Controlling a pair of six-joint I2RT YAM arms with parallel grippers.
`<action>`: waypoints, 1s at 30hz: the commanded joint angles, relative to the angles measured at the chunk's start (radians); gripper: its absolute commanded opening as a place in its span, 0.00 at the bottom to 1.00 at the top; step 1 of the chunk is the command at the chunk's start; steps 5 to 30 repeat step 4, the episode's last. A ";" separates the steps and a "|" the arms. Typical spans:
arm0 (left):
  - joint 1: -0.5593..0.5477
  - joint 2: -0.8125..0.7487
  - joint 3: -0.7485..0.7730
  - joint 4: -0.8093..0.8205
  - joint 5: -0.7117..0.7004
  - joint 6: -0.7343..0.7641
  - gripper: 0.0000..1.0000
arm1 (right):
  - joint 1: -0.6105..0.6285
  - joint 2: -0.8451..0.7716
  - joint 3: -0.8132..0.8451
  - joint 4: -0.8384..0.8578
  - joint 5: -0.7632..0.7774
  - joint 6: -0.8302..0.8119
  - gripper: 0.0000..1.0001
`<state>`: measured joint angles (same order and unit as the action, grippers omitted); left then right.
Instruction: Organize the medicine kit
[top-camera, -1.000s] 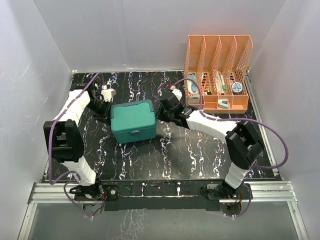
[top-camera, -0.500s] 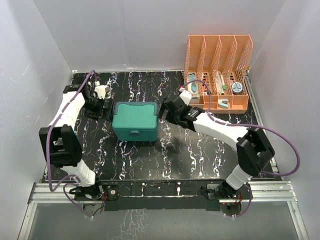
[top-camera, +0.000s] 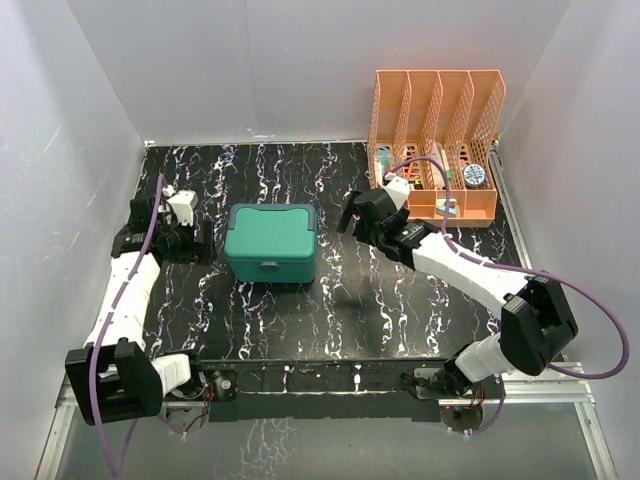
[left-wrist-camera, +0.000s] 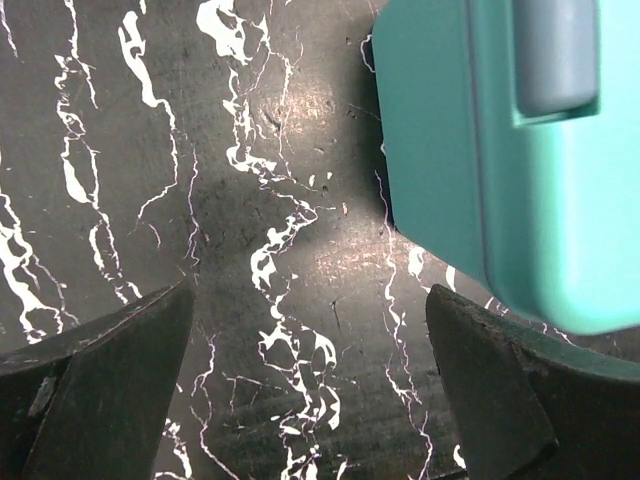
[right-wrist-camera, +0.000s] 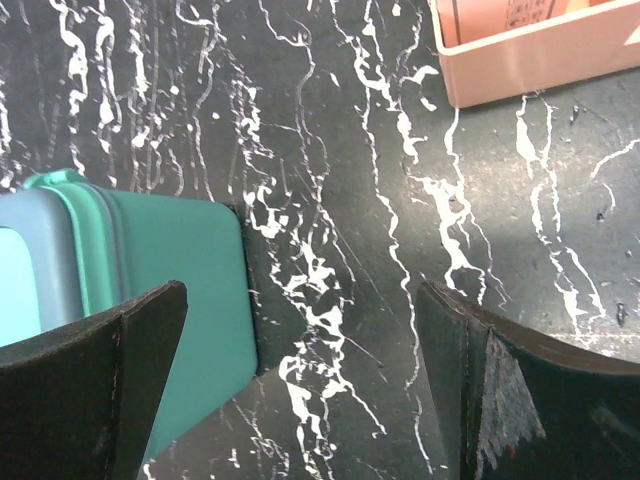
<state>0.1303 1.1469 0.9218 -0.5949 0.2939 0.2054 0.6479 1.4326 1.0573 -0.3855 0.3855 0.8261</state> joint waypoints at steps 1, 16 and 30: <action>0.012 -0.003 -0.059 0.155 0.001 -0.048 0.99 | 0.004 -0.054 -0.029 0.033 0.035 -0.034 0.98; 0.014 0.013 -0.069 0.185 0.000 -0.083 0.99 | 0.004 -0.069 -0.045 0.026 0.025 -0.028 0.98; 0.014 0.013 -0.069 0.185 0.000 -0.083 0.99 | 0.004 -0.069 -0.045 0.026 0.025 -0.028 0.98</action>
